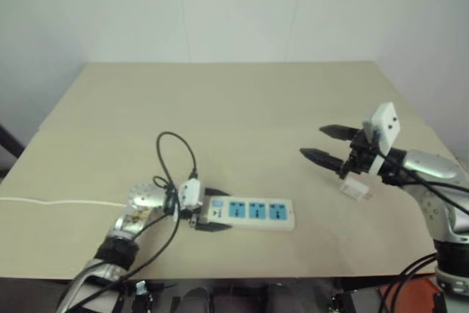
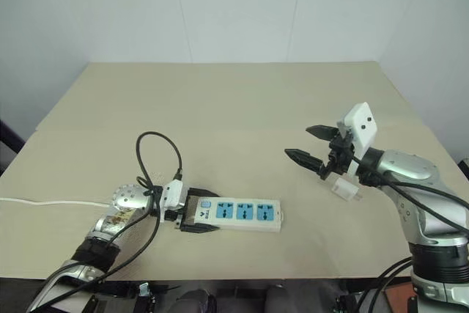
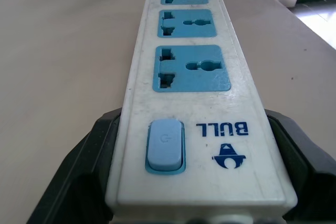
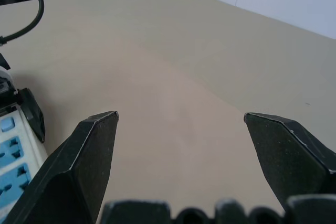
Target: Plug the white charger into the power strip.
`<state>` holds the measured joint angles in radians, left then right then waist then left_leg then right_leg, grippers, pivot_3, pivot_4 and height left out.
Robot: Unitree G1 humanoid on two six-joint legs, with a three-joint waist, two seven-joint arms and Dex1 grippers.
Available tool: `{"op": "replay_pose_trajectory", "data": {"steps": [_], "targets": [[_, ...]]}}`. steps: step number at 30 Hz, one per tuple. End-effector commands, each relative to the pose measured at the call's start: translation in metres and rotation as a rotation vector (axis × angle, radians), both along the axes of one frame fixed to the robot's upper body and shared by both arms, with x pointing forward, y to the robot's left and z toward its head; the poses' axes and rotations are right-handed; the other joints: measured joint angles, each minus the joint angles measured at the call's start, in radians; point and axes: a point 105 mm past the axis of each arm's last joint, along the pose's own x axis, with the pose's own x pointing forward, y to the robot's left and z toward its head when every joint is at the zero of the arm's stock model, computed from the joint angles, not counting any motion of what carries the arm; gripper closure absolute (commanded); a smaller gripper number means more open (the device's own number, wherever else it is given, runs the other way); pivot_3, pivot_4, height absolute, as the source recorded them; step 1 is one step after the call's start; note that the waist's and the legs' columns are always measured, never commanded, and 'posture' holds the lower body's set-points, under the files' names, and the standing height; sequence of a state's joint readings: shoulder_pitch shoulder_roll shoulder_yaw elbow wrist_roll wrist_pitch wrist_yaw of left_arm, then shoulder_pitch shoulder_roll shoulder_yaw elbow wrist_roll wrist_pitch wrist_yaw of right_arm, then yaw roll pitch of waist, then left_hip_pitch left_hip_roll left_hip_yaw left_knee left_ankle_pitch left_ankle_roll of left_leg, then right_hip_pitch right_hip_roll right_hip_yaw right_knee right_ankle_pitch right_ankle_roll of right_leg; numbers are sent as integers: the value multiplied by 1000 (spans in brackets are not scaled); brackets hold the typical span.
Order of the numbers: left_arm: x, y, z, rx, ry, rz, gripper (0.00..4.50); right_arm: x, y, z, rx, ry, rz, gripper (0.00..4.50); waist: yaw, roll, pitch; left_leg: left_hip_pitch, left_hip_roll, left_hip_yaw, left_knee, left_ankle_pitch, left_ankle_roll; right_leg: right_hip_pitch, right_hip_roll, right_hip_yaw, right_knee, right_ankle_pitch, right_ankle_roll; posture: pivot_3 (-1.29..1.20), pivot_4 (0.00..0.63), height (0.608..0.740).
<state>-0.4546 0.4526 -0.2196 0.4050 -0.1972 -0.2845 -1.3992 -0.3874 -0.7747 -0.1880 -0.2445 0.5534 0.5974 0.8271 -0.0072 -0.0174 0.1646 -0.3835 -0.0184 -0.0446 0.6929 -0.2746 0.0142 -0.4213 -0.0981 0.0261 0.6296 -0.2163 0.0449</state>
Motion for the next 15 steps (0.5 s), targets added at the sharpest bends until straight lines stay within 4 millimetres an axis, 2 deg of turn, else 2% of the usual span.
{"op": "replay_pose_trajectory", "data": {"steps": [1,5,10,15], "targets": [[-3,-6,-7,24,20,-30,1177,2,-8,12,-49,-18,-32,0,2,0,0,0,0,0,0,0,0,0,0,0,0,0,0,0,150,740],[1,-9,-10,30,17,-6,1177,13,-18,10,-151,36,-118,0,3,0,0,1,0,0,1,0,0,1,0,0,0,0,0,0,150,740],[2,-7,-14,48,51,25,1177,31,-40,13,-177,231,-321,0,6,1,-1,2,0,0,1,0,0,2,0,0,1,0,0,0,150,740],[3,-6,-15,71,82,61,1177,32,-50,12,-268,380,-402,0,11,2,-1,1,0,-1,0,0,0,1,0,0,0,0,0,0,150,740]]}}
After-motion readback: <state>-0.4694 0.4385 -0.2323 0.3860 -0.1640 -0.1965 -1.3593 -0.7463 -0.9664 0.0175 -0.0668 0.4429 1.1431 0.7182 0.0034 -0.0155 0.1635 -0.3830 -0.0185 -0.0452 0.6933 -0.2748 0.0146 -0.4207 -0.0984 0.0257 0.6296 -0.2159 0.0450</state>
